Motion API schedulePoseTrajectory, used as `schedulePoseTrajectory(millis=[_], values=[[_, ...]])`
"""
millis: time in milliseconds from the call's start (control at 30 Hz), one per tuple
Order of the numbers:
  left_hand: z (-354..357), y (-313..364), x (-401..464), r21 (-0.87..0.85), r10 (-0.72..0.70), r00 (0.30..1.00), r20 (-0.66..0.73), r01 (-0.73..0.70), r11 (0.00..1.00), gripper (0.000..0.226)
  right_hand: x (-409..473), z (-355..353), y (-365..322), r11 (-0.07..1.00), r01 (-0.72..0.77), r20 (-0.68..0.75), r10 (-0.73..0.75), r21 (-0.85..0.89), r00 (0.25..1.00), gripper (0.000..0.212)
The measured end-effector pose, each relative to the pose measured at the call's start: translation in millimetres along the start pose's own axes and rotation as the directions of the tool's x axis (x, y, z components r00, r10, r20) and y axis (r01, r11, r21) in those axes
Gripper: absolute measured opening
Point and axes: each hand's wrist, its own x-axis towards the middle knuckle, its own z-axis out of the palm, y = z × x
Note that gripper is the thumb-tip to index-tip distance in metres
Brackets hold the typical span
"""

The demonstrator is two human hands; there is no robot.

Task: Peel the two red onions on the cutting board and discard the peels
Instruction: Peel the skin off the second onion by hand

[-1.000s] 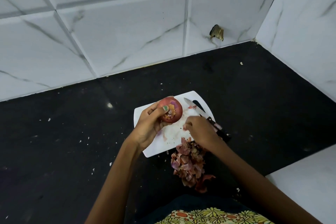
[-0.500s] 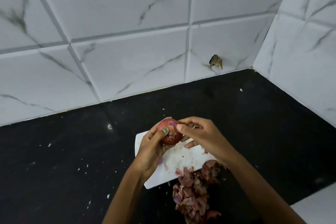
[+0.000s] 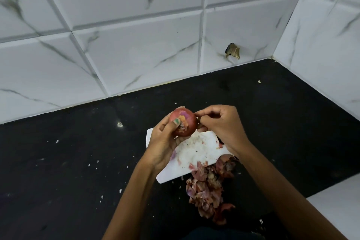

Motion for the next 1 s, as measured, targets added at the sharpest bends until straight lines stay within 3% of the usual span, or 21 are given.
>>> schedulePoseTrajectory(millis=[267,433,767,933,1000], values=[[-5,6,1,0.083,0.026,0.999,-0.038,-0.023,0.996,0.048,-5,4,3,0.998,-0.029,0.094,0.024,0.054,0.995,0.029],[-5,5,-2,0.164,0.046,0.998,-0.031,-0.040,0.986,0.038,-4,3,4,0.996,-0.079,0.085,0.075,0.037,0.994,0.019],[-5,-3,-4,0.143,0.027,0.999,-0.023,-0.024,0.989,0.026,-2,2,7,0.988,-0.012,0.047,0.019,-0.152,0.999,0.018],[-6,-4,-3,0.089,-0.015,0.998,-0.056,0.020,0.996,0.024,-1,-1,11,0.992,-0.120,-0.005,0.120,0.025,0.993,0.017],[-9,-5,-1,0.148,0.016,0.998,-0.060,-0.007,0.989,0.024,-1,-3,12,0.991,-0.135,0.037,0.134,0.024,0.990,0.015]])
